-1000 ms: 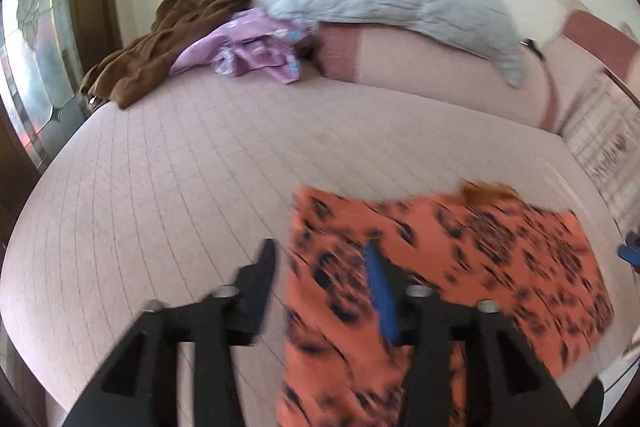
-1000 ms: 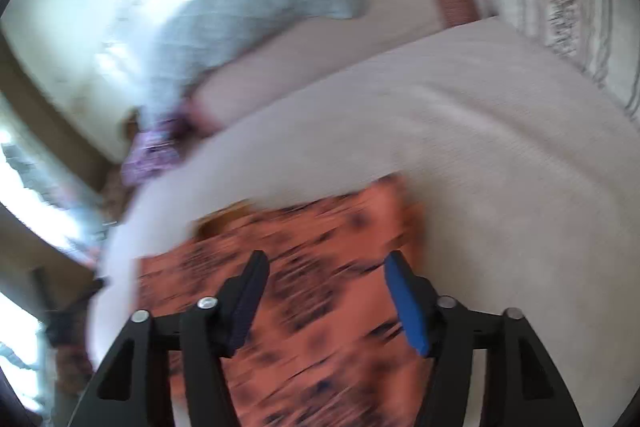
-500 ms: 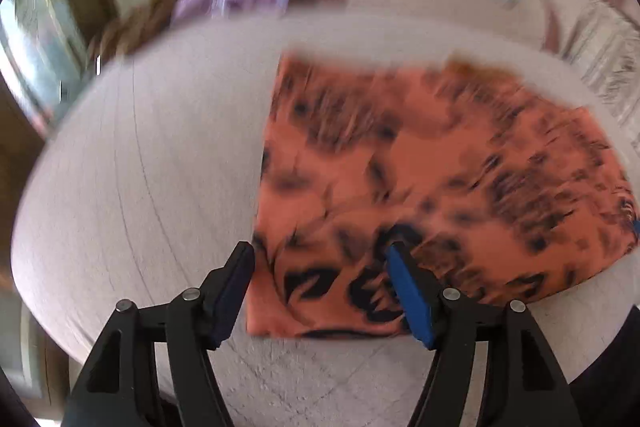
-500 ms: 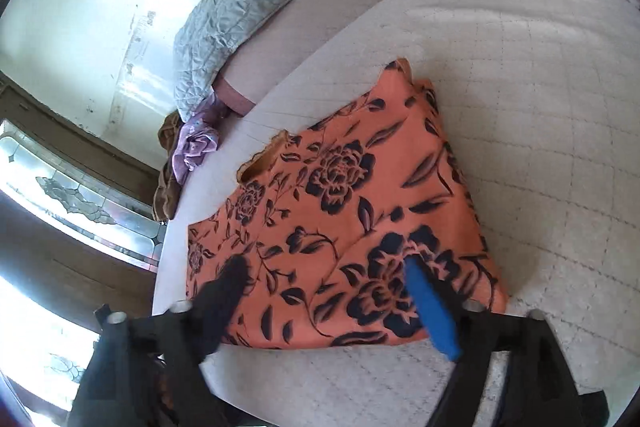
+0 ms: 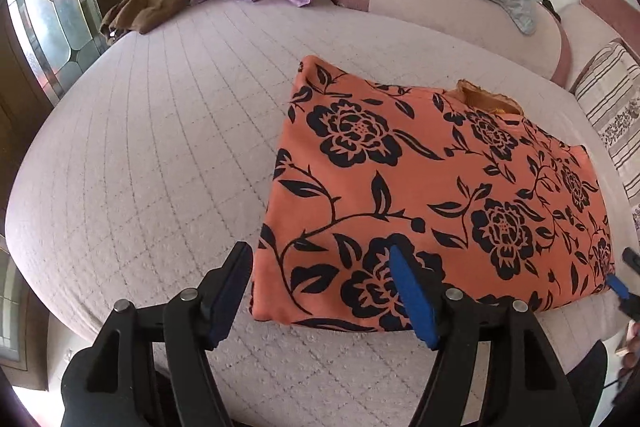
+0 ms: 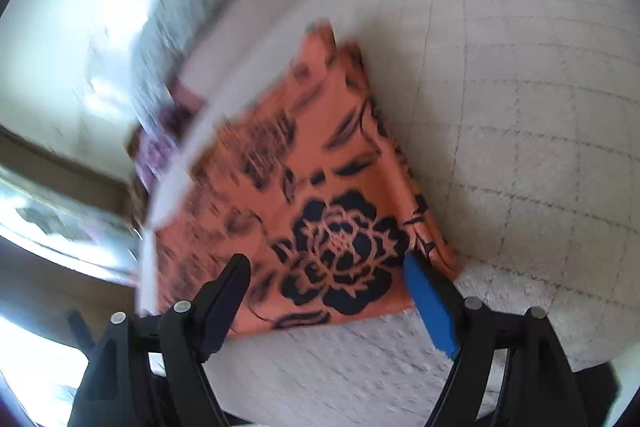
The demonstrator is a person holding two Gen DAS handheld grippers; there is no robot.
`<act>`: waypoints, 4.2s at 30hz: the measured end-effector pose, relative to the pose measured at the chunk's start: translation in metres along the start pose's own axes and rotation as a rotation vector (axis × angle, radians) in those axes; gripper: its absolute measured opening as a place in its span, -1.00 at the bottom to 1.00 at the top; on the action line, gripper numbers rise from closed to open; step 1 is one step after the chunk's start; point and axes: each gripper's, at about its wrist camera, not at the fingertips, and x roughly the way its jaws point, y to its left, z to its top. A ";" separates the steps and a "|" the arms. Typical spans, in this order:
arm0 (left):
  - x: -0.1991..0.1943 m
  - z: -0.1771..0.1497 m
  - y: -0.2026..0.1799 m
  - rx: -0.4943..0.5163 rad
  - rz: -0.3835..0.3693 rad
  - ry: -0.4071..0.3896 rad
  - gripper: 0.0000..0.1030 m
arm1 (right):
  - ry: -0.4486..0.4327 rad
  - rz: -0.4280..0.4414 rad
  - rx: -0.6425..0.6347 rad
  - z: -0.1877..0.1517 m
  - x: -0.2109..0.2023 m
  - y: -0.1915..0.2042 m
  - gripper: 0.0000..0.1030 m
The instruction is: Fold small clothes
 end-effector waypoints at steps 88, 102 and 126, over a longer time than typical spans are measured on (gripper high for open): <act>0.049 -0.017 -0.136 0.265 -0.072 0.005 0.78 | 0.150 -0.036 -0.076 0.156 0.102 0.011 -0.69; 0.049 -0.012 -0.130 0.281 -0.113 0.015 0.84 | -0.064 -0.175 -0.150 0.128 0.030 0.059 0.13; 0.050 -0.009 0.040 -0.119 -0.114 0.229 -0.50 | 0.101 -0.066 -0.229 0.011 0.060 0.065 0.53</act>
